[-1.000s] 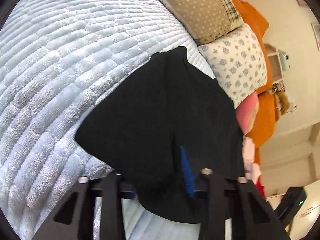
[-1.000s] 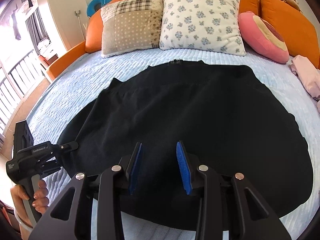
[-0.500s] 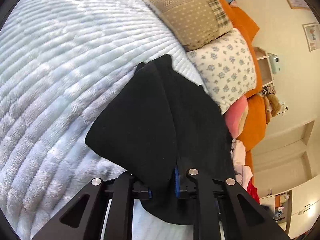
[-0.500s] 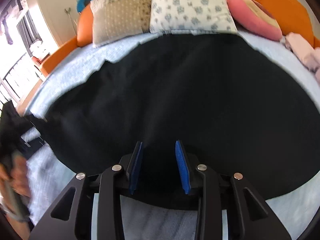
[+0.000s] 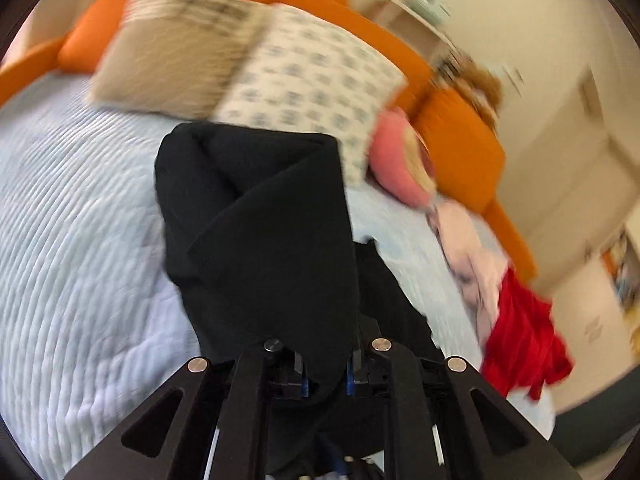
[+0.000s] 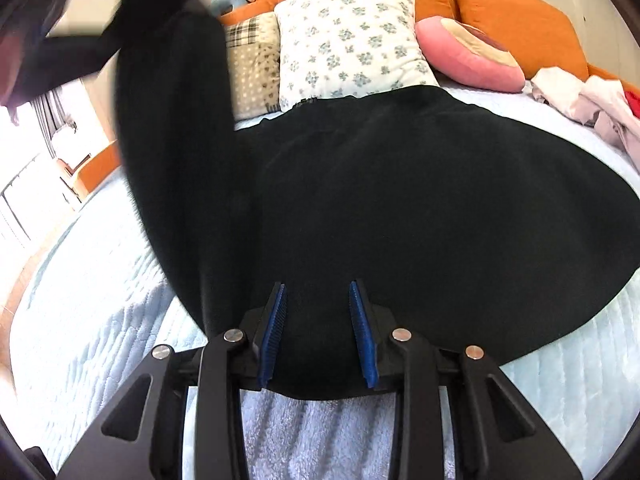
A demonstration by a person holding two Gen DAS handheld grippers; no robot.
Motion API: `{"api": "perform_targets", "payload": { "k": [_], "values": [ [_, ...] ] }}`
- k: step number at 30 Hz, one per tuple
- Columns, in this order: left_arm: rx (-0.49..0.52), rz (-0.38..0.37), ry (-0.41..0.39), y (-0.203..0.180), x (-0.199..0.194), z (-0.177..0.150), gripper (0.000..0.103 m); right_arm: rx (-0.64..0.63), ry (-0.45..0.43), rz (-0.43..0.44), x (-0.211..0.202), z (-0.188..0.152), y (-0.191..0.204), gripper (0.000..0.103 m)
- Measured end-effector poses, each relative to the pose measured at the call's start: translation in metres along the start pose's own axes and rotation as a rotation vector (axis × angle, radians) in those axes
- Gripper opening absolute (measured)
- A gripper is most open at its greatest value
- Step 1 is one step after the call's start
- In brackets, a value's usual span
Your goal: Fold large clothes
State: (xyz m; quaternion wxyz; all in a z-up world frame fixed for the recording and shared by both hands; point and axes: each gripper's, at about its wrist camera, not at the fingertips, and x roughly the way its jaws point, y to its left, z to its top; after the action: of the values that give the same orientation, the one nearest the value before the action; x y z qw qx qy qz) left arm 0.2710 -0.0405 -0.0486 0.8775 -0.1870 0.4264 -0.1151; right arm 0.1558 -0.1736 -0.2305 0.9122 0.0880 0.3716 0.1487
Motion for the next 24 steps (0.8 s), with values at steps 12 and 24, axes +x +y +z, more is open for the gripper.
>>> {"api": "perform_targets", "payload": {
  "k": [12, 24],
  "values": [
    [0.373, 0.153, 0.342, -0.133, 0.076, -0.023, 0.015, -0.020, -0.030, -0.048, -0.013, -0.009, 0.001, 0.032],
    [0.561, 0.375, 0.384, -0.214, 0.122, -0.090, 0.015, -0.066, -0.052, -0.133, -0.016, -0.014, 0.013, 0.026]
  ]
}}
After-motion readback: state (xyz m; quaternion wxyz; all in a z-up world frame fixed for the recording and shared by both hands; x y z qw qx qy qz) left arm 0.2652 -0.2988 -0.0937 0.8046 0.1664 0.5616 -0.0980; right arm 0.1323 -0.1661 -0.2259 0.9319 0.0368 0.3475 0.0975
